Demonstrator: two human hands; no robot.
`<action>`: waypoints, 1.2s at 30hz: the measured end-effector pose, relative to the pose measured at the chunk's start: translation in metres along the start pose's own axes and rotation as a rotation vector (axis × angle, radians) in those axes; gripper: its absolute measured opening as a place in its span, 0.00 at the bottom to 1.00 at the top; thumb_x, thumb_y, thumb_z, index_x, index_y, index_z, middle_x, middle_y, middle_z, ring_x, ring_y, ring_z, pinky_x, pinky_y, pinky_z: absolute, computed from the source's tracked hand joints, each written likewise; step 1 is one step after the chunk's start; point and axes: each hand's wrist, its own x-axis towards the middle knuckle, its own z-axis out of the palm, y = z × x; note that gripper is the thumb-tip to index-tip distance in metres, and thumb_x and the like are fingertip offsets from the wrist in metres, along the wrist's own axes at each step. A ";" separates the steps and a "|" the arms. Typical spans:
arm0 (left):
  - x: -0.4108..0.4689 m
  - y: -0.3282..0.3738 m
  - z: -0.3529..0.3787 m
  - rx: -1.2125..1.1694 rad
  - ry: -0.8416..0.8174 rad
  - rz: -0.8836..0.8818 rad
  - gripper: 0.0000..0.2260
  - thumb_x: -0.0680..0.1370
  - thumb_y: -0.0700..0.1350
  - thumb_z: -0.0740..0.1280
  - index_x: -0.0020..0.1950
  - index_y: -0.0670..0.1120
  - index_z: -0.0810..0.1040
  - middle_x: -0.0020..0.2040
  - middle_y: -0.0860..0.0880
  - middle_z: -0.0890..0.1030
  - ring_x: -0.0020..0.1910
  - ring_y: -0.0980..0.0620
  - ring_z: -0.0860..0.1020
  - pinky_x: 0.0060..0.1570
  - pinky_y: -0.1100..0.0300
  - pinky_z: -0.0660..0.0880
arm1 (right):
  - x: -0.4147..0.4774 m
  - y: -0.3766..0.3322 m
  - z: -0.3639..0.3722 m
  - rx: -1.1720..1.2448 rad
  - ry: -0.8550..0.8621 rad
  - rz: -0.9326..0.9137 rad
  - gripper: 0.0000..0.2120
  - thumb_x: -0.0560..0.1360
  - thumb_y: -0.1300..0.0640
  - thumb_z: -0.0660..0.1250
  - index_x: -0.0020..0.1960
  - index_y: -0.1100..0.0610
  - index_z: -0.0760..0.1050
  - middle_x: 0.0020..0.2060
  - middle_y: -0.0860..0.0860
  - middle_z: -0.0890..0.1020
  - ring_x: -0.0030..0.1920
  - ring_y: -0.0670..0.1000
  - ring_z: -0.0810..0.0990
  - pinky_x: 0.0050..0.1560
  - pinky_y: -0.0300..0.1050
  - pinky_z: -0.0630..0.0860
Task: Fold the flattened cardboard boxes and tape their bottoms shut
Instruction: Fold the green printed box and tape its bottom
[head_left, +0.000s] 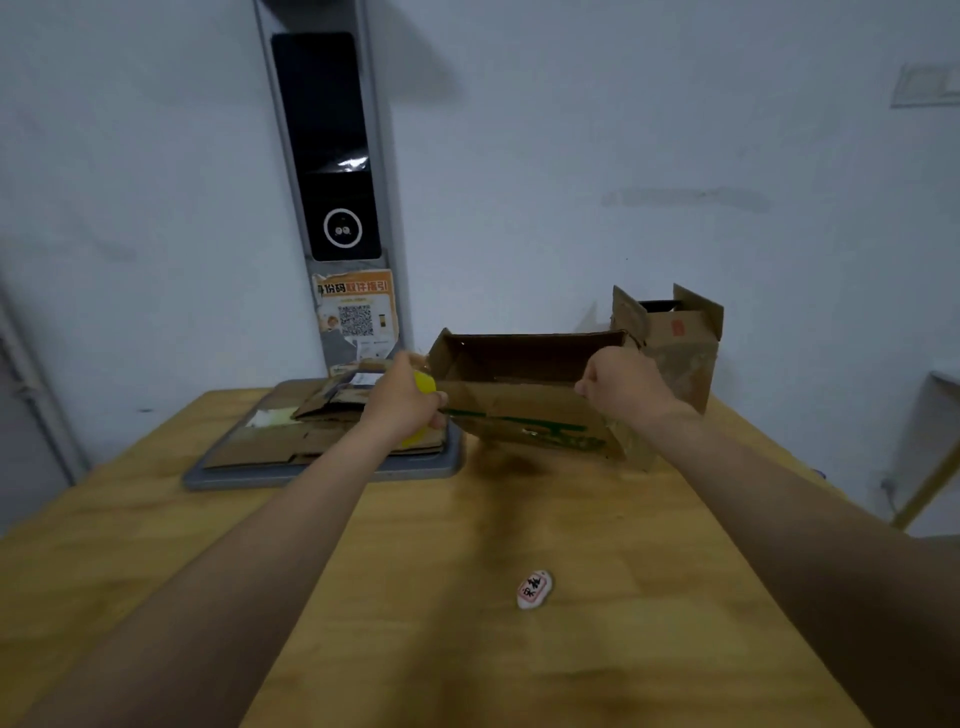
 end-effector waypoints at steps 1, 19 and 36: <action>-0.006 -0.001 -0.003 0.012 0.017 -0.002 0.17 0.79 0.44 0.73 0.61 0.52 0.67 0.43 0.56 0.78 0.27 0.69 0.79 0.32 0.59 0.70 | -0.005 -0.003 0.000 -0.002 0.037 -0.014 0.12 0.82 0.53 0.67 0.45 0.59 0.83 0.41 0.53 0.84 0.45 0.55 0.84 0.54 0.54 0.82; -0.085 -0.010 -0.132 0.249 0.517 -0.021 0.17 0.80 0.44 0.71 0.63 0.45 0.67 0.38 0.53 0.68 0.37 0.48 0.72 0.35 0.53 0.67 | -0.049 -0.122 -0.039 0.266 -0.044 -0.311 0.10 0.82 0.51 0.68 0.45 0.53 0.84 0.42 0.45 0.83 0.37 0.43 0.80 0.41 0.39 0.73; -0.139 -0.010 -0.085 0.401 0.456 -0.041 0.21 0.82 0.46 0.68 0.71 0.45 0.63 0.47 0.43 0.80 0.45 0.38 0.80 0.35 0.47 0.72 | -0.091 -0.087 -0.016 0.276 -0.252 -0.305 0.11 0.80 0.52 0.70 0.40 0.52 0.83 0.41 0.47 0.85 0.32 0.49 0.86 0.43 0.48 0.83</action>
